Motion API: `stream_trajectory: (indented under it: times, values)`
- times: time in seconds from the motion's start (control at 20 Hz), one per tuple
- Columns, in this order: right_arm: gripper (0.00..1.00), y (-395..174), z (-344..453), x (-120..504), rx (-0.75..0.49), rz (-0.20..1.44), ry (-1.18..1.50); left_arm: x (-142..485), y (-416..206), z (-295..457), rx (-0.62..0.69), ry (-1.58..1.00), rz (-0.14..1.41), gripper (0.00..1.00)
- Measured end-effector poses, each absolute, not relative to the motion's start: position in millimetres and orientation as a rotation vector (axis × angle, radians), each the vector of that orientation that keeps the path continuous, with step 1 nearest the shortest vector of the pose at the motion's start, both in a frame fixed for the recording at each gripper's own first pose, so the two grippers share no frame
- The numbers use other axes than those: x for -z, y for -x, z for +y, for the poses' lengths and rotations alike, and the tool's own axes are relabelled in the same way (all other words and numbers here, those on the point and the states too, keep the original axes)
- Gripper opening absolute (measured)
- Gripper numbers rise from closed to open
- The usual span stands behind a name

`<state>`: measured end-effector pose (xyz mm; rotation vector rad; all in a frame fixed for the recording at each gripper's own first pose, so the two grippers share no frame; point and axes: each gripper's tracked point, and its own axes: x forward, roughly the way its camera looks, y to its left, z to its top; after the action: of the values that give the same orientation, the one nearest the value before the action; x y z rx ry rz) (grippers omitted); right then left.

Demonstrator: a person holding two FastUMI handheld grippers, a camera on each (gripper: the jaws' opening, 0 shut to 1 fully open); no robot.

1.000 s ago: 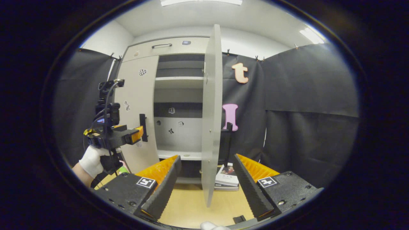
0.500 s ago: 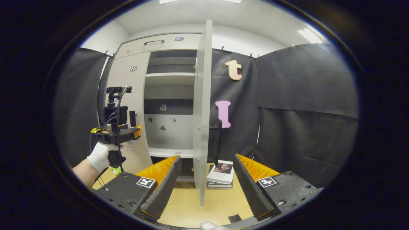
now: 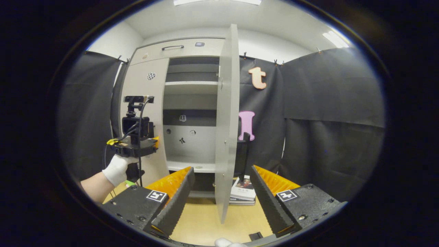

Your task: Open the right door of the double-door shoe cabinet with the right hand, and open the left door with the left hand.

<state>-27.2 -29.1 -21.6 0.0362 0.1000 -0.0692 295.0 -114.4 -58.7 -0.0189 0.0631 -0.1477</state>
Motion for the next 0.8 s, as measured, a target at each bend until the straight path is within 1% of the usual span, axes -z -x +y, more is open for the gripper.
stream_trajectory:
  times: [0.05,0.1,0.15,0.2,0.3,0.35,0.4,0.45,0.5,0.7,0.75,0.8]
  values:
    - [1.0,29,-27,21,0.064,0.097,-0.035,58,-293,-117,0.154,0.026,0.061,0.34]
    - [1.0,30,-26,21,0.058,0.094,-0.033,59,-295,-117,0.156,0.026,0.068,0.3]
    - [1.0,31,-24,21,0.053,0.096,-0.031,59,-293,-116,0.157,0.032,0.067,0.29]
    - [1.0,33,-23,22,0.049,0.098,-0.029,60,-296,-115,0.153,0.036,0.075,0.23]
    - [1.0,37,-21,19,0.041,0.092,-0.023,59,-296,-116,0.139,0.044,0.077,0.23]
    - [1.0,38,-19,18,0.034,0.087,-0.019,61,-292,-114,0.141,0.039,0.079,0.1]
    - [1.0,40,-18,17,0.03,0.085,-0.016,59,-293,-114,0.147,0.044,0.078,0.07]
    - [1.0,43,-18,17,0.025,0.083,-0.015,60,-292,-115,0.151,0.054,0.08,0.07]
    - [1.0,44,-17,15,0.021,0.077,-0.015,60,-291,-114,0.154,0.043,0.085,0.04]
    - [1.0,52,-13,12,-0.003,0.067,-0.016,59,-284,-113,0.168,0.033,0.08,0.04]
    - [0.97,54,-12,12,-0.008,0.065,-0.019,58,-280,-112,0.176,0.044,0.082,0.04]
    - [1.0,57,-11,12,-0.014,0.062,-0.02,57,-276,-112,0.182,0.051,0.085,0.04]
